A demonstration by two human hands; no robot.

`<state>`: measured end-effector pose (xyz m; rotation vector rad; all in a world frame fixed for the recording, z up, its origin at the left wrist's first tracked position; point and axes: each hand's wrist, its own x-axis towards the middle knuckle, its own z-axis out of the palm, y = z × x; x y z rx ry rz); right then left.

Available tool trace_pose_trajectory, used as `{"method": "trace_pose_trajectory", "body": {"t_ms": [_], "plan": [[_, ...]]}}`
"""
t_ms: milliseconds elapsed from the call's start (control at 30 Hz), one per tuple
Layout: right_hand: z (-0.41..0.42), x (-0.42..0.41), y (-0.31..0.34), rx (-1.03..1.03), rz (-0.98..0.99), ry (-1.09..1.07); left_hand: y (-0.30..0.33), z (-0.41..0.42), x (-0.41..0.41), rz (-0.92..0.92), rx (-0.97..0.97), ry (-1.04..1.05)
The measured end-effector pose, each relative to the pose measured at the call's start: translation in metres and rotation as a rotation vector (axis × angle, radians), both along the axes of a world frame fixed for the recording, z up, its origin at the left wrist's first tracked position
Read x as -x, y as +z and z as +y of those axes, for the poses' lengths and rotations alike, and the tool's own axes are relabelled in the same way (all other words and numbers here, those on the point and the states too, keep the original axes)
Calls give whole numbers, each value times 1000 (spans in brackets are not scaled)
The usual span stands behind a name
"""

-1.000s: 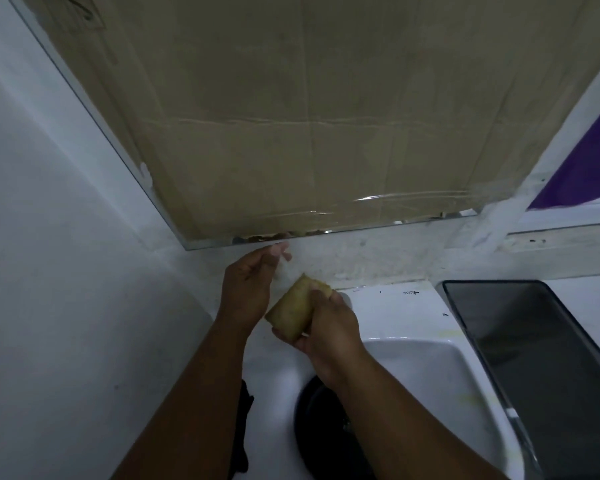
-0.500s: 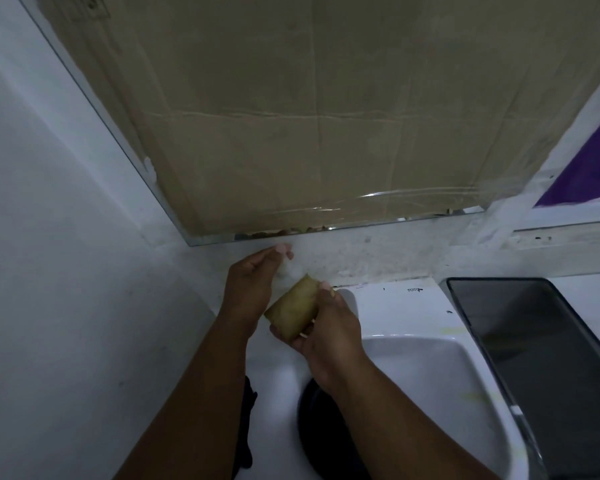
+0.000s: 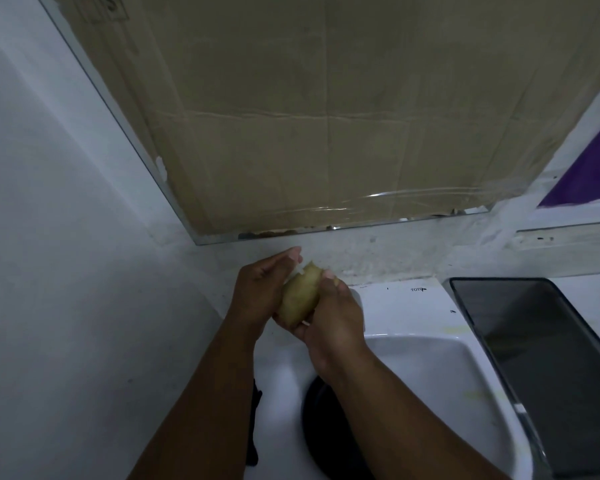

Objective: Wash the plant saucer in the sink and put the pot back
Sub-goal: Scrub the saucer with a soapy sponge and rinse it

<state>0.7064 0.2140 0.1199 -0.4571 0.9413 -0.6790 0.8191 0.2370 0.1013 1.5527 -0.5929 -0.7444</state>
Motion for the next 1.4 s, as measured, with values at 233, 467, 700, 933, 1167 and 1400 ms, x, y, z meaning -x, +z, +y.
{"method": "trace_pose_trajectory", "body": {"t_ms": [233,467,700,933,1167,1400], "plan": [[3,1,0,39,-1,-16,-1,-1,1,22,18,4],[2,3,2,52,13,-21,-3,1,-4,-14,30,13],[5,9,2,54,35,-32,-1,-3,-1,-9,2,19],[1,9,2,77,41,-6,-3,-4,5,-16,-31,14],[6,9,-4,40,52,-13,-7,-6,-4,-79,-24,70],[6,14,-12,71,128,-19,-8,-2,0,-23,-21,53]]}}
